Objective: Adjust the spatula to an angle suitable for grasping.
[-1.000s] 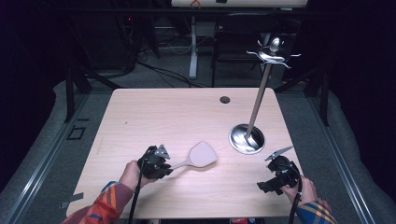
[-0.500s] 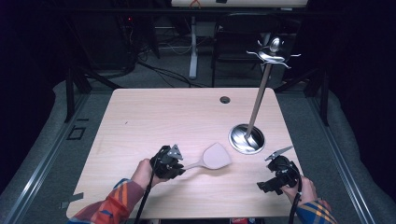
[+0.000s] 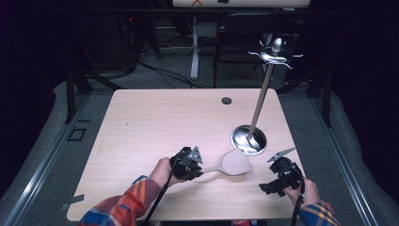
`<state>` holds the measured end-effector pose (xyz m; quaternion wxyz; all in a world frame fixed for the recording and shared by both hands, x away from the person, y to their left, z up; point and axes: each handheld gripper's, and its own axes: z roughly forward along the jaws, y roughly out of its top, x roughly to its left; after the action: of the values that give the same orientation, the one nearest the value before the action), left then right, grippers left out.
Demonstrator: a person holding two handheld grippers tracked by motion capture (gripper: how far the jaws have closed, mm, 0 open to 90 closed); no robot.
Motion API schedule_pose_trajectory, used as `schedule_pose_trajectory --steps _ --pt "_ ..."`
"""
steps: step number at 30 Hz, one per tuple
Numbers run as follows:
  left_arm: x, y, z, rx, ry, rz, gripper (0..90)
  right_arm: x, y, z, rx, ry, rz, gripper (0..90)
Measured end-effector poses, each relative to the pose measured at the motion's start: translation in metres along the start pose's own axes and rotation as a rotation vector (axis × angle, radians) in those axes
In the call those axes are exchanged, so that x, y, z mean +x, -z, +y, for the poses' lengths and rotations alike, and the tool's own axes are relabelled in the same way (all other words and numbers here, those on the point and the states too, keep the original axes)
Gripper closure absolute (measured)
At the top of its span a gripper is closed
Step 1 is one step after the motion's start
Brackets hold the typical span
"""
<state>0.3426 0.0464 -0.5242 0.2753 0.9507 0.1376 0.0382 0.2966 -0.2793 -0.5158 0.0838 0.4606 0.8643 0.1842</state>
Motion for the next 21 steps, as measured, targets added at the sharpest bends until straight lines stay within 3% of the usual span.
schedule_pose_trajectory --steps 1,3,8,9,14,18,21 --pt "-0.003 -0.006 0.006 0.001 -0.019 -0.011 78.1 0.001 -0.002 -0.002 -0.042 -0.022 0.007 4.9" --pt "-0.004 -0.010 0.009 0.005 -0.030 -0.015 78.1 0.000 0.001 0.000 -0.011 0.003 -0.004 4.9" --pt "-0.011 -0.027 0.024 0.002 -0.076 -0.038 78.1 0.002 0.002 -0.001 -0.029 -0.014 0.002 4.9" --pt "-0.013 -0.030 0.027 0.003 -0.087 -0.047 78.1 0.001 0.003 0.000 -0.008 0.002 -0.002 4.9" --pt "-0.023 -0.045 0.039 0.002 -0.133 -0.089 78.0 0.001 0.002 -0.001 -0.010 0.003 -0.007 4.9" --pt "-0.024 -0.051 0.042 -0.013 -0.157 -0.095 78.0 0.002 0.002 -0.001 -0.010 0.011 0.005 5.0" --pt "-0.024 -0.054 0.040 0.008 -0.178 -0.092 77.7 0.002 0.001 -0.001 -0.002 0.016 0.019 5.1"
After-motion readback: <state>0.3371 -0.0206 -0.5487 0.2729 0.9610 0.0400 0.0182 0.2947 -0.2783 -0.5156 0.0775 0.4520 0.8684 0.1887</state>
